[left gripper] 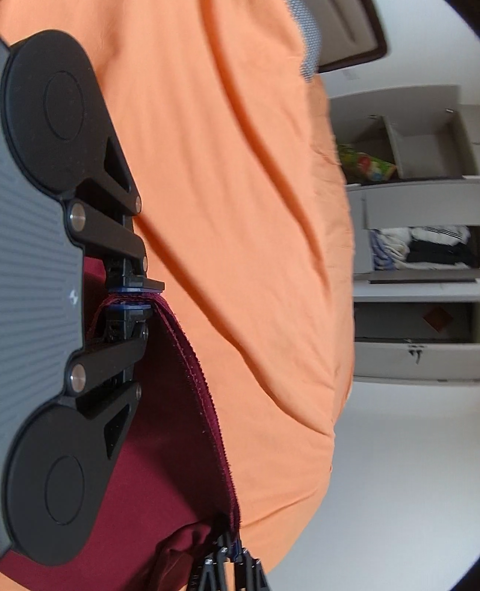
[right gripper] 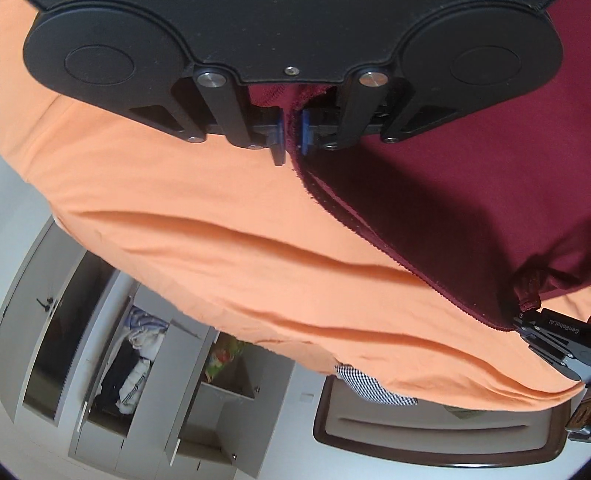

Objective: Fold small clothes

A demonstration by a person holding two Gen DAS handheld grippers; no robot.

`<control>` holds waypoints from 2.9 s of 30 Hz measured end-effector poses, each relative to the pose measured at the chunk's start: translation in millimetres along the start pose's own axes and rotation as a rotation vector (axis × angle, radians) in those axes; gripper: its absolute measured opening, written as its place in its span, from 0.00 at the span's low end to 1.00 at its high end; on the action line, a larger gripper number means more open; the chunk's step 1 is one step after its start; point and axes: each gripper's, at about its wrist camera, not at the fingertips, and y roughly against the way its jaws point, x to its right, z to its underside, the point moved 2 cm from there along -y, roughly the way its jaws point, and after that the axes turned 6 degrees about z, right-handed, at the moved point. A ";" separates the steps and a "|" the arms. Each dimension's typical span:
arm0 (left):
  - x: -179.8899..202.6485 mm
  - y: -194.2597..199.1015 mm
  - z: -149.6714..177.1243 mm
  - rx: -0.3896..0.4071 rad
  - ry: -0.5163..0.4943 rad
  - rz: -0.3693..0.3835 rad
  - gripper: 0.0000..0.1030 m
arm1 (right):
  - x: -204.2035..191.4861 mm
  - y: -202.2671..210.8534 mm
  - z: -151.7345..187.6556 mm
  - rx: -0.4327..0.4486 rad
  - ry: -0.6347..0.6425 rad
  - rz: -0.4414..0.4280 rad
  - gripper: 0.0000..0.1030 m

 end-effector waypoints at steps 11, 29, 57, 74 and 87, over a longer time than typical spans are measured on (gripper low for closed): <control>-53.2 8.3 19.3 0.067 0.319 0.033 0.87 | 33.1 -23.9 7.2 -0.022 -0.257 -0.012 0.75; 13.2 55.8 52.8 0.124 -0.010 -0.095 0.99 | 46.6 35.5 36.9 0.027 -0.551 -0.068 0.99; -31.3 64.0 75.8 0.103 0.336 -0.211 0.05 | 34.5 34.7 71.4 -0.020 -0.506 0.261 0.23; 21.1 34.2 57.1 0.055 0.098 -0.255 0.40 | -37.6 79.2 50.0 0.137 -0.346 0.223 0.99; -51.0 122.3 86.0 0.160 0.282 -0.267 0.64 | -54.1 50.7 82.9 0.062 -0.339 0.198 0.99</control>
